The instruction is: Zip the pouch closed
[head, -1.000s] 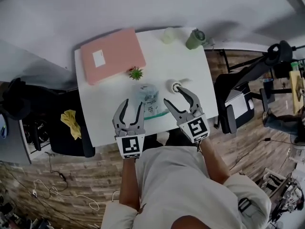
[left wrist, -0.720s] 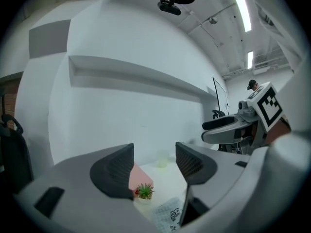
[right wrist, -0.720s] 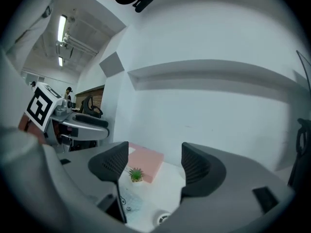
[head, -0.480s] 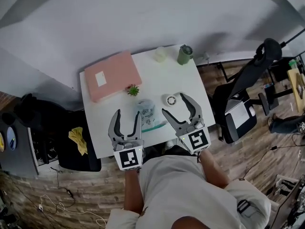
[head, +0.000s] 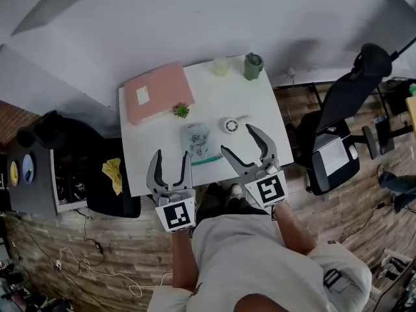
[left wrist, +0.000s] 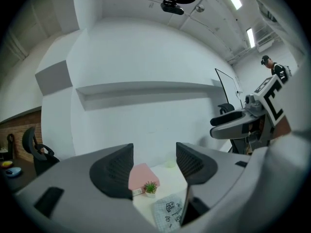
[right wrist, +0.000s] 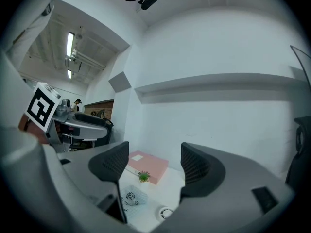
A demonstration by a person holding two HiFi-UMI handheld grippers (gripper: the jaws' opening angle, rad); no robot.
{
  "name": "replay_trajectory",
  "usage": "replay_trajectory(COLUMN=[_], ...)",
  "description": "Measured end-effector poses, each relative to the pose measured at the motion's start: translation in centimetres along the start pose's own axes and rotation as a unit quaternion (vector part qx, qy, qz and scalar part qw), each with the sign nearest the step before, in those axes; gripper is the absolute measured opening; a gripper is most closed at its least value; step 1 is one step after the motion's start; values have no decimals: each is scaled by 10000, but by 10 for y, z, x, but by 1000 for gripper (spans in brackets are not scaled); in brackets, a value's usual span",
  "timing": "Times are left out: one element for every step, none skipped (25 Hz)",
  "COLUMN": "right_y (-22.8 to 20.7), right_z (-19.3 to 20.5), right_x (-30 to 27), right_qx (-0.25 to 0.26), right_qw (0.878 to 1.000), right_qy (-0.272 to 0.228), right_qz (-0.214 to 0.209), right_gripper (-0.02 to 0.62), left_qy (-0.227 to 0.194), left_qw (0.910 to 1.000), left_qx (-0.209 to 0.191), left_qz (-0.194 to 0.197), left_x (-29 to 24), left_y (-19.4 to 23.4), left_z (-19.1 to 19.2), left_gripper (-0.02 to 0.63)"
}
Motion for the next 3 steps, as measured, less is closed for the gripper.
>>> replay_trajectory(right_y=[0, 0, 1], right_z=[0, 0, 0], right_x=[5, 10, 15], right_qx=[-22, -40, -56], right_qw=[10000, 10000, 10000], right_qy=[-7, -11, -14], right_qz=[11, 19, 24], right_gripper=[324, 324, 322], left_qy=[3, 7, 10], left_qw=[10000, 10000, 10000], left_qx=[-6, -7, -8], left_qz=[1, 4, 7], left_x=[4, 8, 13], left_y=[-4, -8, -12], left_z=[-2, -3, -4], left_gripper=[273, 273, 273])
Point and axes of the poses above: the fingertips, and each gripper's own axes: x backward along the fingers, y to its left, z out of its underside, the point moved 5 cm from there along x, backward along the fingers, and after that the axes turned 7 degrees about -x, right-handed, at the moved point
